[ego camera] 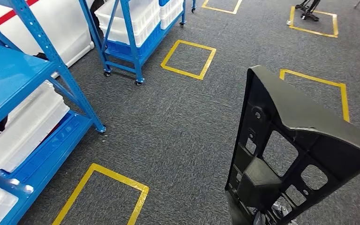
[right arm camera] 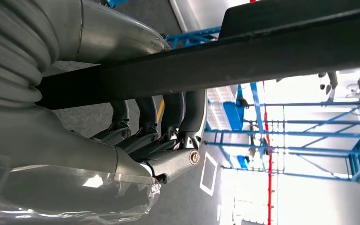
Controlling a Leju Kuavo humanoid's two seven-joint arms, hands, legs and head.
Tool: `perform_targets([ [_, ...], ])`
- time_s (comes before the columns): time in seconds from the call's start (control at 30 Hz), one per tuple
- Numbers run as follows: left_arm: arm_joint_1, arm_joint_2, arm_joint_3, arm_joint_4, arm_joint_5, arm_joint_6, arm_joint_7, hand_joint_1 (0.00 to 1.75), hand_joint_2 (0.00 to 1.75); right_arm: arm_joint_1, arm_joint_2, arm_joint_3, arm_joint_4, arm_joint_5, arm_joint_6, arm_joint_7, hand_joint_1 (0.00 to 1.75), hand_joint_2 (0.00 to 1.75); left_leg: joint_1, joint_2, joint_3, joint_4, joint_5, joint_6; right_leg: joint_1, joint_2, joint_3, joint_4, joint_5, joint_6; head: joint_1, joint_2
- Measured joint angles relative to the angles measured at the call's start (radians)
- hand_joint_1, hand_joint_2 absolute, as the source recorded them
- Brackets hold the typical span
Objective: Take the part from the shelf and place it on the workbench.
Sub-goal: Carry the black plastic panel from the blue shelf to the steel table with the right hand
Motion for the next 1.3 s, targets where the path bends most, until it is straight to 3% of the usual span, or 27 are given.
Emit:
perform_targets([
  [0.07,-0.001,0.002,0.000,-0.001,0.001,-0.003,-0.003,0.00,0.00,0.007,0.000,-0.008,0.000,0.000,0.001,0.000,1.75,1.75,-0.004,0.023,0.000,-0.005,0.007,0.018,-0.005,0.016,-0.009,-0.002,0.007,0.015,0.002,0.000],
  [0.13,0.000,0.002,0.000,-0.003,-0.002,-0.006,-0.004,0.00,0.00,0.010,0.000,-0.018,0.000,0.008,0.001,0.000,1.75,1.75,-0.005,0.050,0.001,-0.013,0.016,0.036,-0.003,-0.027,-0.028,0.031,-0.015,0.023,0.006,0.000],
  [0.2,0.007,0.003,0.001,-0.006,-0.007,-0.006,-0.004,0.00,0.00,0.008,0.000,-0.024,0.000,0.019,0.001,0.000,1.75,1.75,-0.010,0.082,-0.002,-0.017,0.020,0.045,0.000,-0.093,-0.077,0.139,-0.079,0.026,0.013,0.000],
  [0.27,0.015,0.004,0.001,-0.007,-0.011,-0.005,-0.005,0.00,0.00,0.008,0.000,-0.027,0.000,0.026,0.001,0.000,1.75,1.75,-0.017,0.116,-0.005,-0.017,0.019,0.048,0.000,-0.117,-0.129,0.254,-0.128,0.028,0.015,0.000],
  [0.3,0.016,0.005,0.002,-0.008,-0.015,-0.004,-0.006,0.00,0.00,0.008,0.000,-0.029,0.000,0.027,0.001,0.000,1.75,1.75,-0.020,0.132,-0.006,-0.016,0.019,0.049,0.000,-0.121,-0.134,0.272,-0.128,0.027,0.015,0.000],
  [0.33,0.016,0.006,0.002,-0.009,-0.019,-0.004,-0.008,0.00,0.00,0.009,0.000,-0.032,0.000,0.028,0.001,0.000,1.75,1.75,-0.022,0.146,-0.006,-0.016,0.018,0.049,0.000,-0.124,-0.123,0.258,-0.113,0.024,0.015,0.000],
  [0.4,0.012,0.007,0.002,-0.011,-0.025,-0.004,-0.012,0.00,0.00,0.010,0.000,-0.035,0.000,0.028,0.001,0.000,1.75,1.75,-0.026,0.170,-0.002,-0.017,0.015,0.049,0.008,-0.150,-0.046,0.126,-0.057,0.010,0.015,0.000],
  [0.47,0.010,0.007,0.002,-0.013,-0.027,-0.004,-0.015,0.00,0.00,0.010,0.000,-0.036,-0.001,0.029,-0.001,0.000,1.75,1.75,-0.029,0.192,0.003,-0.016,0.011,0.044,0.022,-0.187,0.019,0.009,-0.026,-0.005,0.015,0.000],
  [0.5,0.010,0.007,0.002,-0.013,-0.028,-0.004,-0.016,0.00,0.00,0.010,0.000,-0.037,-0.001,0.029,-0.002,0.000,1.75,1.75,-0.030,0.201,0.005,-0.016,0.009,0.041,0.027,-0.195,0.028,-0.013,-0.025,-0.009,0.015,0.000],
  [0.57,0.008,0.007,0.002,-0.014,-0.033,-0.003,-0.016,0.00,0.00,0.013,0.000,-0.037,-0.003,0.032,-0.009,0.000,1.75,1.75,-0.030,0.219,0.009,-0.019,0.006,0.032,0.029,-0.175,0.027,-0.020,-0.021,-0.015,0.015,0.000],
  [0.6,0.005,0.007,0.002,-0.014,-0.036,-0.003,-0.017,0.00,0.00,0.016,0.000,-0.038,-0.004,0.036,-0.015,-0.001,1.75,1.75,-0.030,0.212,0.011,-0.016,0.002,0.027,0.026,-0.165,0.029,-0.027,-0.017,-0.019,0.015,0.000],
  [0.67,0.002,0.008,0.004,-0.015,-0.040,-0.004,-0.017,0.00,0.00,0.019,0.001,-0.038,-0.009,0.043,-0.032,-0.001,1.75,1.75,-0.027,0.160,-0.008,0.036,-0.037,0.019,0.017,-0.145,0.035,-0.040,-0.008,-0.028,0.013,0.000],
  [0.73,0.007,0.009,0.007,-0.015,-0.040,-0.004,-0.016,0.00,0.00,0.020,0.001,-0.039,-0.016,0.044,-0.050,0.000,1.75,1.75,-0.023,0.107,-0.065,0.161,-0.102,0.014,0.014,-0.122,0.034,-0.042,-0.005,-0.032,0.011,0.000],
  [0.77,0.011,0.010,0.009,-0.015,-0.041,-0.004,-0.015,0.00,0.00,0.021,0.001,-0.042,-0.020,0.042,-0.057,0.000,1.75,1.75,-0.021,0.099,-0.094,0.223,-0.125,0.011,0.013,-0.108,0.034,-0.041,-0.005,-0.033,0.010,0.000],
  [0.8,0.013,0.010,0.011,-0.015,-0.042,-0.003,-0.014,0.00,0.00,0.023,0.001,-0.046,-0.026,0.040,-0.062,0.000,1.75,1.75,-0.019,0.097,-0.112,0.257,-0.128,0.008,0.012,-0.094,0.033,-0.039,-0.005,-0.032,0.010,0.000],
  [0.83,0.014,0.010,0.011,-0.015,-0.044,-0.002,-0.013,0.00,0.00,0.025,0.001,-0.050,-0.031,0.038,-0.066,0.000,1.75,1.75,-0.016,0.096,-0.113,0.254,-0.110,0.005,0.011,-0.078,0.034,-0.036,-0.006,-0.031,0.010,0.000],
  [0.87,0.014,0.009,0.011,-0.015,-0.046,-0.001,-0.013,0.00,0.00,0.026,0.001,-0.055,-0.038,0.036,-0.069,0.000,1.75,1.75,-0.011,0.091,-0.095,0.211,-0.075,0.001,0.009,-0.062,0.034,-0.031,-0.008,-0.028,0.010,0.000],
  [0.9,0.013,0.009,0.012,-0.015,-0.048,0.000,-0.012,0.00,0.00,0.027,0.001,-0.058,-0.043,0.034,-0.071,0.000,1.75,1.75,-0.005,0.078,-0.069,0.146,-0.035,-0.003,0.006,-0.048,0.033,-0.024,-0.011,-0.022,0.010,0.000],
  [0.93,0.013,0.008,0.012,-0.015,-0.050,0.001,-0.012,0.00,0.00,0.028,0.001,-0.061,-0.048,0.032,-0.072,0.000,1.75,1.75,-0.001,0.051,-0.042,0.085,-0.010,-0.007,0.004,-0.033,0.030,-0.014,-0.016,-0.016,0.009,0.000],
  [1.0,0.013,0.006,0.014,-0.015,-0.052,0.001,-0.010,0.00,0.00,0.029,0.001,-0.066,-0.059,0.029,-0.075,0.000,1.75,1.75,0.003,0.008,-0.018,0.021,0.006,-0.004,0.002,-0.007,0.017,0.002,-0.020,-0.001,0.008,0.000],
  [1.03,0.013,0.005,0.016,-0.015,-0.053,0.000,-0.008,0.00,0.00,0.031,0.001,-0.068,-0.064,0.028,-0.077,0.000,1.75,1.75,0.000,0.001,-0.016,0.017,0.001,0.003,0.000,0.006,0.010,0.005,-0.018,0.006,0.007,0.000],
  [1.1,0.010,0.004,0.018,-0.015,-0.056,-0.002,-0.008,0.00,0.00,0.036,0.001,-0.075,-0.073,0.027,-0.080,-0.001,1.75,1.75,-0.004,0.028,-0.016,0.013,0.007,0.022,-0.004,0.019,0.000,0.006,-0.013,0.019,0.007,0.000],
  [1.17,0.007,0.001,0.019,-0.015,-0.059,-0.003,-0.009,0.00,0.00,0.039,0.001,-0.083,-0.079,0.026,-0.082,0.000,1.75,1.75,-0.005,0.055,-0.016,0.006,0.014,0.037,-0.002,-0.030,-0.021,0.046,-0.038,0.026,0.013,0.000],
  [1.23,0.010,0.000,0.020,-0.015,-0.059,-0.003,-0.010,0.00,0.00,0.039,0.001,-0.088,-0.085,0.025,-0.080,0.000,1.75,1.75,-0.010,0.085,-0.017,0.004,0.016,0.045,0.001,-0.097,-0.075,0.155,-0.099,0.029,0.020,0.000],
  [1.3,0.015,-0.001,0.023,-0.015,-0.059,-0.003,-0.009,0.00,0.00,0.038,0.001,-0.091,-0.089,0.025,-0.075,0.000,1.75,1.75,-0.016,0.119,-0.020,0.004,0.014,0.050,0.000,-0.118,-0.128,0.264,-0.140,0.029,0.022,0.000],
])
